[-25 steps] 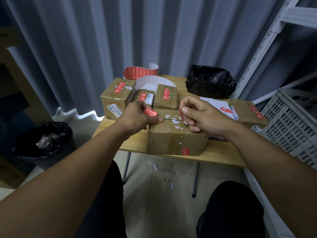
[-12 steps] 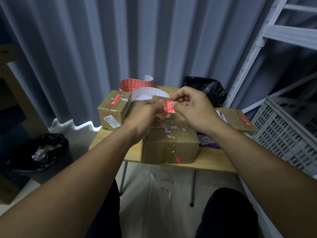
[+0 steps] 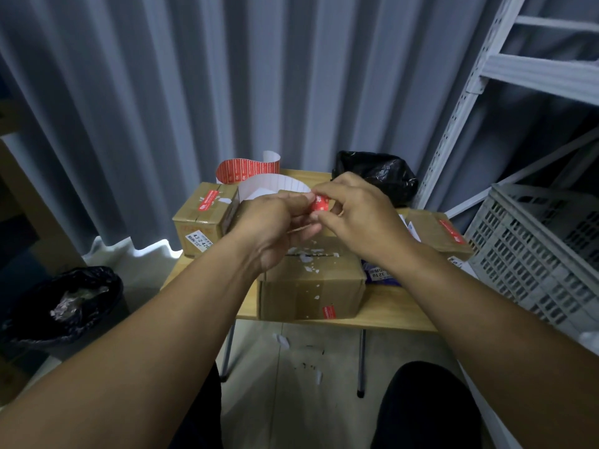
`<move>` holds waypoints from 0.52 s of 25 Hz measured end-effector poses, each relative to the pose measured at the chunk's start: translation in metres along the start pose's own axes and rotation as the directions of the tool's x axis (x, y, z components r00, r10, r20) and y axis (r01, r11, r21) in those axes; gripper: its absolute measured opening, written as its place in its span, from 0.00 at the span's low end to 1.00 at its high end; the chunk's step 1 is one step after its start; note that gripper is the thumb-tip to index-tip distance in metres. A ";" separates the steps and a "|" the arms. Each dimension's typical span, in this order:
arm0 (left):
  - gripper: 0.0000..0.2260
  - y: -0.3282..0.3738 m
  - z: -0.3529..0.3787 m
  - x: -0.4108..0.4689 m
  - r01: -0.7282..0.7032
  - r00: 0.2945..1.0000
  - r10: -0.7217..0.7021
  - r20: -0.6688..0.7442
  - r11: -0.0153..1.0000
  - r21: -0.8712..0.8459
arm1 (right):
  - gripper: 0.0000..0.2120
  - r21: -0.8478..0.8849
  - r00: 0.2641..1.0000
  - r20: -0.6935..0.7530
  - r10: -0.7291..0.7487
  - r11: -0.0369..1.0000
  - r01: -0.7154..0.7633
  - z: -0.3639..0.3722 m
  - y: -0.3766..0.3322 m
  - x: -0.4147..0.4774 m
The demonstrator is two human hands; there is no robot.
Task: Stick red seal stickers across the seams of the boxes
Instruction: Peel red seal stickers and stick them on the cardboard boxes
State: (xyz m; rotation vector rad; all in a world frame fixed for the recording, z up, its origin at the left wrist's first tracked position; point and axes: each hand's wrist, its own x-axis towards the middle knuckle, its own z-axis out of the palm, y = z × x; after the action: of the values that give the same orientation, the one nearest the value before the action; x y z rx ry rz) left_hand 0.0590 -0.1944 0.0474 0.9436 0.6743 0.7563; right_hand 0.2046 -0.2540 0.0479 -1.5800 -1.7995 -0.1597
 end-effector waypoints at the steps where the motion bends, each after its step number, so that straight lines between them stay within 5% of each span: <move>1: 0.04 0.003 0.003 0.002 0.047 0.999 -0.047 0.007 0.998 -0.047 | 0.10 -0.058 1.000 0.000 -0.031 0.998 0.031 -0.003 0.001 0.001; 7: 0.04 0.012 0.019 0.021 0.010 0.999 -0.010 -0.043 1.000 0.008 | 0.08 -0.135 0.995 -0.071 -0.076 0.989 0.066 -0.009 0.021 0.012; 13: 0.09 0.019 0.028 0.048 -0.035 0.999 0.036 0.009 0.999 -0.039 | 0.03 0.069 0.996 -0.007 0.090 0.994 -0.090 -0.017 0.042 0.038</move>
State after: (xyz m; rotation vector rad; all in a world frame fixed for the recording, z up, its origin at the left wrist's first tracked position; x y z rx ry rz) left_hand 0.1029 -0.1611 0.0684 0.9257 0.6338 0.7932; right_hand 0.2500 -0.2224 0.0674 -1.6053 -1.7045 -0.0623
